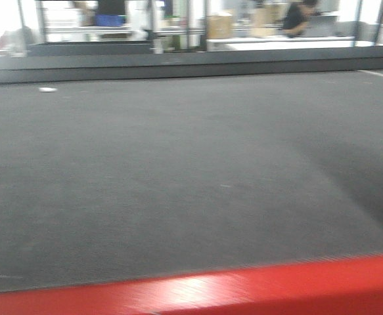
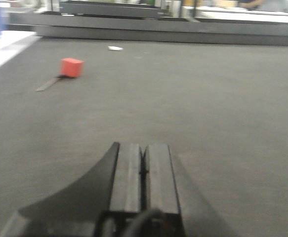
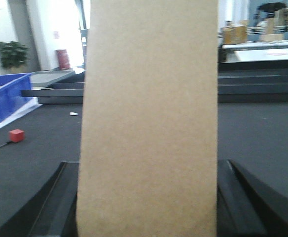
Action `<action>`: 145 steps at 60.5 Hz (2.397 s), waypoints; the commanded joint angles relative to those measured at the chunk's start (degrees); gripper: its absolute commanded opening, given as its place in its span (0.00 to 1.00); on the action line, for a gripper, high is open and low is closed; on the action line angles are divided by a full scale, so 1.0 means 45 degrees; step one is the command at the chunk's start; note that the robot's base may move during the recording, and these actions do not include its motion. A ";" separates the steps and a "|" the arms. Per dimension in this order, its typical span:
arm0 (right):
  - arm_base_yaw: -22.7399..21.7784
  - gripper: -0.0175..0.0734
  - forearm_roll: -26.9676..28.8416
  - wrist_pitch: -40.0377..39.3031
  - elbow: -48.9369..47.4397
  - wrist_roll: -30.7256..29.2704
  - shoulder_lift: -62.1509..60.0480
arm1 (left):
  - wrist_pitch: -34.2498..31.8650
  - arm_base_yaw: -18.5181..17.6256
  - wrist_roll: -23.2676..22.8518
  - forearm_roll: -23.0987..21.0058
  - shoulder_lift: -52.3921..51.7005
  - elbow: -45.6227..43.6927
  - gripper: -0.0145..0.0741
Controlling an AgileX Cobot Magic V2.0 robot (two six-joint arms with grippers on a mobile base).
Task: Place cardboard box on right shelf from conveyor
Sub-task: 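Drive the base away from the conveyor toward the steel shelf rack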
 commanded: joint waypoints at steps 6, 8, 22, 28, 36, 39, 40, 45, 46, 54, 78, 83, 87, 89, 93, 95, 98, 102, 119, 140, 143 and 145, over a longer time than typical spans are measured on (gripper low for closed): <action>-0.0079 0.31 -0.0161 -0.1332 -0.0300 -0.0125 0.0224 | -0.1095 0.0006 0.0004 -0.0075 -0.0165 0.0102 0.03; -0.0079 0.31 -0.0161 -0.1332 -0.0300 -0.0125 0.0224 | -0.1095 0.0006 0.0004 -0.0075 -0.0165 0.0102 0.03; -0.0079 0.31 -0.0161 -0.1332 -0.0300 -0.0125 0.0224 | -0.1095 0.0006 0.0004 -0.0075 -0.0165 0.0102 0.03; -0.0079 0.31 -0.0161 -0.1332 -0.0300 -0.0125 0.0224 | -0.1095 0.0006 0.0004 -0.0075 -0.0165 0.0102 0.03; -0.0079 0.31 -0.0161 -0.1332 -0.0300 -0.0125 0.0224 | -0.1095 0.0006 0.0004 -0.0075 -0.0165 0.0102 0.03; -0.0079 0.31 -0.0161 -0.1332 -0.0300 -0.0125 0.0224 | -0.1095 0.0006 0.0004 -0.0075 -0.0165 0.0102 0.03; -0.0079 0.31 -0.0161 -0.1332 -0.0300 -0.0125 0.0224 | -0.1095 0.0006 0.0004 -0.0075 -0.0165 0.0102 0.03; -0.0079 0.31 -0.0161 -0.1332 -0.0300 -0.0125 0.0224 | -0.1095 0.0006 0.0004 -0.0075 -0.0165 0.0102 0.03; -0.0079 0.31 -0.0161 -0.1332 -0.0300 -0.0125 0.0224 | -0.1095 0.0006 0.0004 -0.0075 -0.0165 0.0102 0.03; -0.0079 0.31 -0.0161 -0.1332 -0.0300 -0.0125 0.0224 | -0.1095 0.0006 0.0004 -0.0075 -0.0165 0.0102 0.03; -0.0079 0.31 -0.0161 -0.1332 -0.0300 -0.0125 0.0224 | -0.1095 0.0006 0.0004 -0.0075 -0.0165 0.0102 0.03; -0.0079 0.31 -0.0161 -0.1332 -0.0300 -0.0125 0.0224 | -0.1095 0.0006 0.0004 -0.0075 -0.0165 0.0102 0.03; -0.0079 0.31 -0.0161 -0.1332 -0.0300 -0.0125 0.0224 | -0.1095 0.0006 0.0004 -0.0075 -0.0165 0.0102 0.03; -0.0079 0.31 -0.0161 -0.1332 -0.0300 -0.0125 0.0224 | -0.1095 0.0006 0.0004 -0.0075 -0.0165 0.0102 0.03; -0.0079 0.31 -0.0161 -0.1332 -0.0300 -0.0125 0.0224 | -0.1095 0.0006 0.0004 -0.0075 -0.0165 0.0102 0.03; -0.0079 0.31 -0.0161 -0.1332 -0.0300 -0.0125 0.0224 | -0.1095 0.0006 0.0004 -0.0075 -0.0165 0.0102 0.03; -0.0079 0.31 -0.0161 -0.1332 -0.0300 -0.0125 0.0224 | -0.1095 0.0006 0.0004 -0.0075 -0.0165 0.0102 0.03; -0.0079 0.31 -0.0161 -0.1332 -0.0300 -0.0125 0.0224 | -0.1095 0.0006 0.0004 -0.0075 -0.0165 0.0102 0.03; -0.0079 0.31 -0.0161 -0.1332 -0.0300 -0.0125 0.0224 | -0.1095 0.0006 0.0004 -0.0075 -0.0165 0.0102 0.03; -0.0079 0.31 -0.0161 -0.1332 -0.0300 -0.0125 0.0224 | -0.1095 0.0006 0.0004 -0.0075 -0.0188 0.0102 0.03; -0.0079 0.31 -0.0161 -0.1332 -0.0300 -0.0125 0.0224 | -0.1095 0.0006 0.0004 -0.0075 -0.0188 0.0102 0.03; -0.0079 0.31 -0.0161 -0.1332 -0.0300 -0.0125 0.0224 | -0.1095 0.0006 0.0004 -0.0075 -0.0188 0.0102 0.03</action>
